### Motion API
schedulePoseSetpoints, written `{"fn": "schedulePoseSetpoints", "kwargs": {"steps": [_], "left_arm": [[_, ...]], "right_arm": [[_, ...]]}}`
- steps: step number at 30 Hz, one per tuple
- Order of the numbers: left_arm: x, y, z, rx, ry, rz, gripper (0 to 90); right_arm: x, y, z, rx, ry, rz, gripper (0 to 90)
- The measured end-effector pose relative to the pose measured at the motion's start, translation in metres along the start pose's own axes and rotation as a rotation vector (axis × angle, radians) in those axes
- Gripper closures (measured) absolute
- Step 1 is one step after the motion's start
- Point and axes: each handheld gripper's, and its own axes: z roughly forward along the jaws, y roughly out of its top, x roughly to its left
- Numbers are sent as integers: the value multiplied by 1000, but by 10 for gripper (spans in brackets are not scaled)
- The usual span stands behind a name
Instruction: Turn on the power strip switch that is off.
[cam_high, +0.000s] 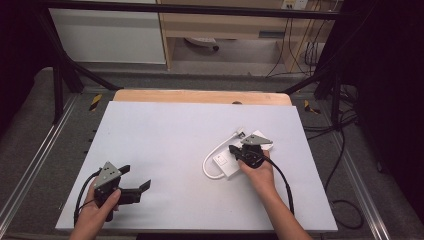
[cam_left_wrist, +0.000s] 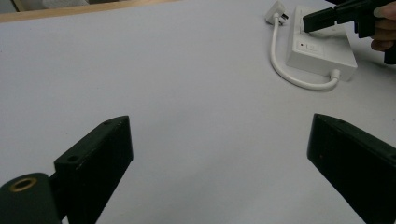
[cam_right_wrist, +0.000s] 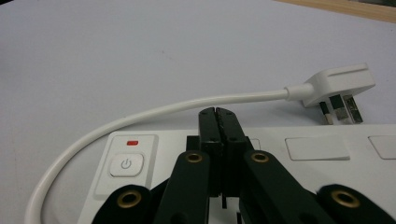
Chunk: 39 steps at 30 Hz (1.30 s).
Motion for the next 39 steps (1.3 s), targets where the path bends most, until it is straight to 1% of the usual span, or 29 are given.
{"fn": "schedulePoseSetpoints", "kwargs": {"steps": [12,24,27,39], "left_arm": [[0,0,0,0,1,0,70],[0,0,0,2,3,3,70],[0,0,0,3,3,3,70],[0,0,0,3,4,3,70]], "right_arm": [[1,-1,0,-6,5,-3,900],[2,-3,0,-16,-1,3,900],[3,-4,0,-23,-4,-2,900],[4,-5,2,-12,0,0,900]]}}
